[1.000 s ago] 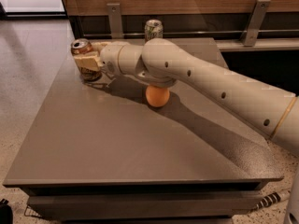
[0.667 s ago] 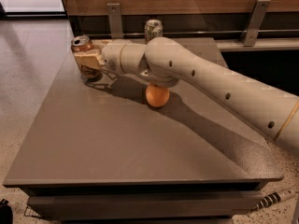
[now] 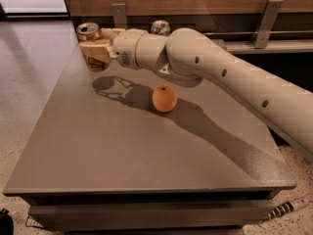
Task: Pick orange can
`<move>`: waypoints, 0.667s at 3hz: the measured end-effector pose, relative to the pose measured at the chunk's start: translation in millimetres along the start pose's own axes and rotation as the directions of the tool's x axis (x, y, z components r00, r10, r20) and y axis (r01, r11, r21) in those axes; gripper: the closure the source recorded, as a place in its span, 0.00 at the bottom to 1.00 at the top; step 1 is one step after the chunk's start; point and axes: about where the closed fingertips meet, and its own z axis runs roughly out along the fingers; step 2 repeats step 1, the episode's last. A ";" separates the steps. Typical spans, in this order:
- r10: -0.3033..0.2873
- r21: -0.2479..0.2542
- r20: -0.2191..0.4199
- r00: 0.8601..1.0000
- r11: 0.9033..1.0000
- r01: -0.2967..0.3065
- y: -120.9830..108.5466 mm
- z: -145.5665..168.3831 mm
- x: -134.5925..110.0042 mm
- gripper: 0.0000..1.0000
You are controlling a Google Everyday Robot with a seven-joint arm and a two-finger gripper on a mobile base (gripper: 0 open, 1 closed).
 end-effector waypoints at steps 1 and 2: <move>-0.036 0.008 0.014 0.999 0.999 0.036 1.1 -14.0 -28.9 1.00; -0.036 0.008 0.014 0.999 0.999 0.036 1.1 -14.0 -28.9 1.00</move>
Offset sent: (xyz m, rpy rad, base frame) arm 0.0000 0.0000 0.0000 0.0000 0.0000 0.0000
